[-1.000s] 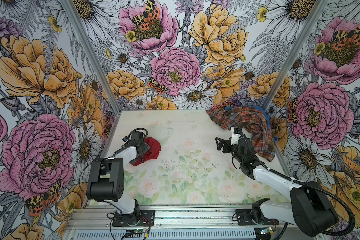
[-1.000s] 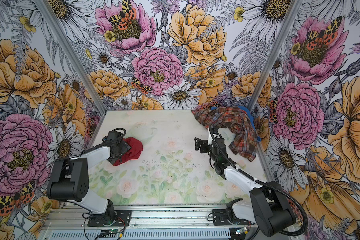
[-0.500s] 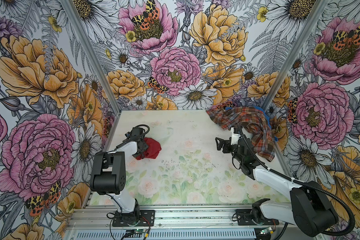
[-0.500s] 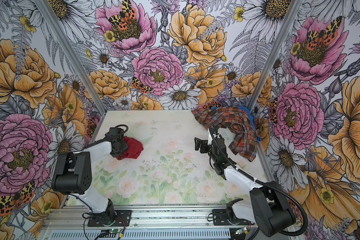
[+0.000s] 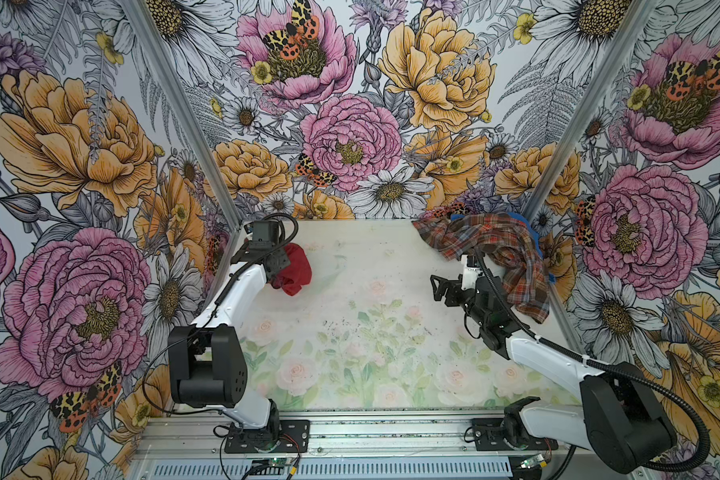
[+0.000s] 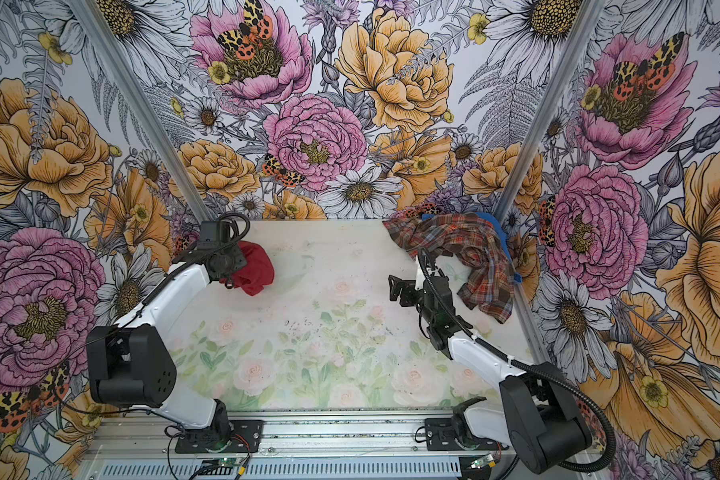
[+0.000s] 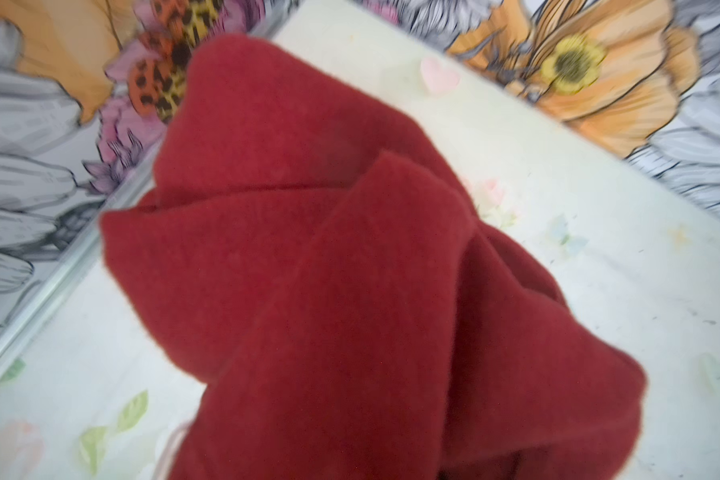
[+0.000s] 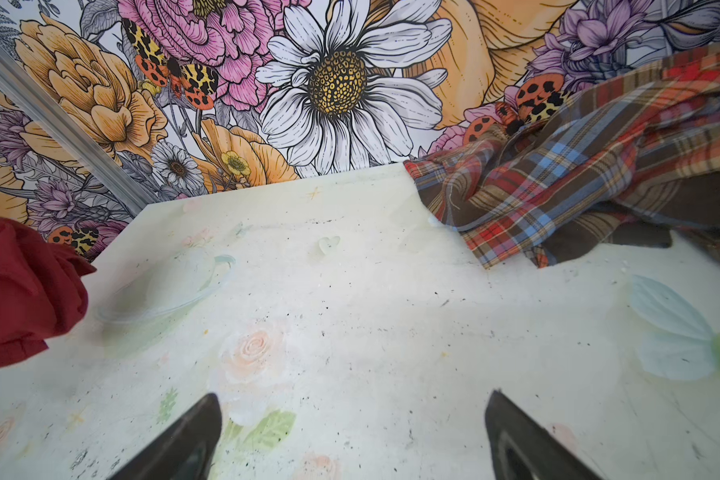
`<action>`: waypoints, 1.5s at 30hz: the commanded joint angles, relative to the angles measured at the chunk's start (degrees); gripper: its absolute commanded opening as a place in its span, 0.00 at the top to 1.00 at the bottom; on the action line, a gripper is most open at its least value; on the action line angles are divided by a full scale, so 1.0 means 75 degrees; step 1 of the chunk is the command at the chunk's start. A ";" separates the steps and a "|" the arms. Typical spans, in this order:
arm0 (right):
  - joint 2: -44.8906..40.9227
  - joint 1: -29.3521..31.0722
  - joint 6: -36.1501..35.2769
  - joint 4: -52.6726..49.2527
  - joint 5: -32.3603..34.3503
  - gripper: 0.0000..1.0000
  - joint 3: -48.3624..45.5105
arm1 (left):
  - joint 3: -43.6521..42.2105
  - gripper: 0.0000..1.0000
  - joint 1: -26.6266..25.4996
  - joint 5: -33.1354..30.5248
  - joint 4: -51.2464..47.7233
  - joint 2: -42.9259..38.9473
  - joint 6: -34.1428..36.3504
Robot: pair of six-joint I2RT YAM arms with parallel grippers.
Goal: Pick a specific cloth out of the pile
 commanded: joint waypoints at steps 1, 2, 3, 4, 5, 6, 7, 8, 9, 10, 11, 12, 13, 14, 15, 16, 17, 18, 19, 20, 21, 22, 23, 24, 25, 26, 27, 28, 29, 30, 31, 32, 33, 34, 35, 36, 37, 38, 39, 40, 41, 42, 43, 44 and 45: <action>-0.0089 -0.0006 0.0021 0.0038 -0.0075 0.01 0.0263 | 0.0712 1.00 0.0063 -0.0495 0.0016 -0.0139 0.0638; -0.0070 -0.0006 0.0018 0.0031 -0.0073 0.01 0.0268 | 0.0937 1.00 0.0071 -0.0505 0.0013 -0.0031 0.0742; -0.0054 -0.0004 0.0018 0.0034 -0.0076 0.01 0.0269 | 0.1189 1.00 0.0071 -0.0517 0.0012 0.0104 0.0843; -0.0046 -0.0004 0.0018 0.0028 -0.0077 0.01 0.0275 | 0.1394 1.00 0.0053 -0.0508 0.0023 0.0239 0.0943; -0.0039 -0.0014 0.0018 0.0029 -0.0080 0.01 0.0280 | 0.1642 1.00 0.0039 -0.0549 0.0023 0.0435 0.1100; -0.0041 -0.0014 0.0015 0.0031 -0.0077 0.01 0.0275 | 0.1912 1.00 0.0014 -0.0634 0.0007 0.0657 0.1299; -0.0041 -0.0015 0.0002 0.0028 -0.0073 0.01 0.0276 | 0.2119 1.00 -0.0010 -0.0684 0.0011 0.0867 0.1520; -0.0029 -0.0015 0.0002 0.0032 -0.0058 0.01 0.0276 | 0.2357 1.00 -0.0033 -0.0687 0.0012 0.1140 0.1798; -0.0019 -0.0022 0.0001 0.0019 -0.0053 0.01 0.0280 | 0.2614 1.00 -0.0046 -0.0633 0.0013 0.1418 0.2100; -0.0017 -0.0012 -0.0012 0.0011 -0.0053 0.01 0.0284 | 0.2812 1.00 -0.0055 -0.0553 0.0012 0.1652 0.2331; -0.0005 -0.0014 -0.0014 -0.0006 -0.0060 0.01 0.0299 | 0.3012 1.00 -0.0049 -0.0425 0.0006 0.1930 0.2593; 0.0007 -0.0014 -0.0029 -0.0022 -0.0055 0.01 0.0315 | 0.3243 1.00 -0.0050 -0.0394 -0.0071 0.2248 0.2808; 0.0026 -0.0015 -0.0034 -0.0024 -0.0050 0.01 0.0315 | 0.3510 1.00 -0.0038 -0.0467 -0.0223 0.2625 0.2951; 0.0049 -0.0021 -0.0041 -0.0026 -0.0041 0.01 0.0323 | 0.3825 1.00 -0.0018 -0.0573 -0.0452 0.2966 0.3116; 0.0089 -0.0012 -0.0040 -0.0019 -0.0039 0.01 0.0326 | 0.4126 1.00 0.0006 -0.0711 -0.0656 0.3260 0.3199; 0.0123 -0.0021 -0.0040 -0.0029 -0.0041 0.01 0.0342 | 0.4325 1.00 0.0063 -0.0779 -0.0801 0.3478 0.3210; 0.0171 -0.0019 -0.0038 -0.0040 -0.0073 0.01 0.0362 | 0.4450 1.00 0.0131 -0.0690 -0.0876 0.3683 0.3166; 0.0222 -0.0016 -0.0039 -0.0054 -0.0090 0.01 0.0388 | 0.4473 1.00 0.0215 -0.0538 -0.0873 0.3815 0.3077; 0.0259 -0.0023 -0.0041 -0.0070 -0.0099 0.01 0.0419 | 0.4489 1.00 0.0295 -0.0363 -0.0878 0.3927 0.3013; 0.0286 -0.0012 -0.0040 -0.0077 -0.0120 0.01 0.0432 | 0.4518 1.00 0.0374 -0.0214 -0.0878 0.4059 0.2982; 0.0318 -0.0016 -0.0041 -0.0079 -0.0124 0.01 0.0433 | 0.4549 1.00 0.0423 -0.0108 -0.0852 0.4198 0.3033; 0.0333 -0.0011 -0.0039 -0.0071 -0.0143 0.01 0.0445 | 0.4577 1.00 0.0461 -0.0039 -0.0873 0.4328 0.3121; 0.0338 -0.0014 -0.0039 -0.0042 -0.0169 0.01 0.0434 | 0.4597 1.00 0.0494 0.0014 -0.0868 0.4482 0.3239; 0.0346 -0.0017 -0.0041 0.0010 -0.0202 0.01 0.0426 | 0.4609 1.00 0.0523 0.0044 -0.0878 0.4629 0.3372; 0.0343 -0.0020 -0.0038 0.0052 -0.0232 0.01 0.0396 | 0.4622 1.00 0.0540 0.0040 -0.0865 0.4756 0.3457; 0.0341 -0.0018 -0.0041 0.0104 -0.0268 0.01 0.0380 | 0.4644 1.00 0.0550 0.0012 -0.0864 0.4894 0.3538; 0.0329 -0.0015 -0.0035 0.0130 -0.0296 0.01 0.0371 | 0.4672 1.00 0.0557 0.0000 -0.0867 0.5016 0.3600; 0.0333 -0.0013 -0.0051 0.0156 -0.0310 0.01 0.0359 | 0.4732 1.00 0.0570 -0.0021 -0.0865 0.5119 0.3646; 0.0339 -0.0023 -0.0052 0.0170 -0.0311 0.01 0.0362 | 0.4783 1.00 0.0573 -0.0045 -0.0870 0.5225 0.3682; 0.0347 -0.0014 -0.0049 0.0186 -0.0310 0.01 0.0362 | 0.4841 1.00 0.0575 -0.0096 -0.0877 0.5316 0.3679; 0.0365 -0.0012 -0.0059 0.0181 -0.0305 0.01 0.0362 | 0.4889 1.00 0.0592 -0.0165 -0.0876 0.5383 0.3648; 0.0388 -0.0011 -0.0058 0.0191 -0.0301 0.01 0.0362 | 0.4955 1.00 0.0611 -0.0206 -0.0873 0.5455 0.3627; 0.0422 -0.0020 -0.0058 0.0202 -0.0310 0.01 0.0360 | 0.4999 1.00 0.0631 -0.0223 -0.0879 0.5508 0.3626; 0.0442 -0.0013 -0.0060 0.0213 -0.0331 0.01 0.0368 | 0.5041 1.00 0.0640 -0.0271 -0.0871 0.5552 0.3630; 0.0475 -0.0011 -0.0052 0.0223 -0.0356 0.01 0.0374 | 0.5080 1.00 0.0645 -0.0325 -0.0868 0.5610 0.3645; 0.0512 -0.0017 -0.0051 0.0230 -0.0387 0.01 0.0391 | 0.5096 1.00 0.0648 -0.0383 -0.0869 0.5649 0.3650; 0.0524 -0.0012 -0.0052 0.0249 -0.0423 0.01 0.0397 | 0.5099 1.00 0.0645 -0.0438 -0.0872 0.5683 0.3651; 0.0540 -0.0012 -0.0041 0.0294 -0.0449 0.01 0.0397 | 0.5103 1.00 0.0651 -0.0506 -0.0871 0.5697 0.3633; 0.0551 -0.0006 -0.0023 0.0324 -0.0485 0.01 0.0386 | 0.5112 1.00 0.0644 -0.0541 -0.0863 0.5704 0.3617; 0.0559 0.0000 -0.0009 0.0350 -0.0504 0.01 0.0385 | 0.5105 0.96 0.0645 -0.0569 -0.0862 0.5708 0.3605; 0.0560 -0.0006 -0.0002 0.0365 -0.0534 0.01 0.0384 | 0.5101 0.90 0.0651 -0.0587 -0.0861 0.5689 0.3611; 0.0542 0.0000 0.0001 0.0407 -0.0596 0.01 0.0375 | 0.5096 0.84 0.0645 -0.0605 -0.0869 0.5663 0.3602; 0.0531 0.0010 0.0006 0.0476 -0.0669 0.01 0.0353 | 0.5081 0.76 0.0647 -0.0611 -0.0866 0.5620 0.3581; 0.0518 0.0008 0.0002 0.0581 -0.0778 0.01 0.0317 | 0.5057 0.69 0.0651 -0.0622 -0.0867 0.5549 0.3558; 0.0518 0.0006 0.0000 0.0721 -0.0974 0.01 0.0281 | 0.5023 0.62 0.0647 -0.0611 -0.0867 0.5489 0.3524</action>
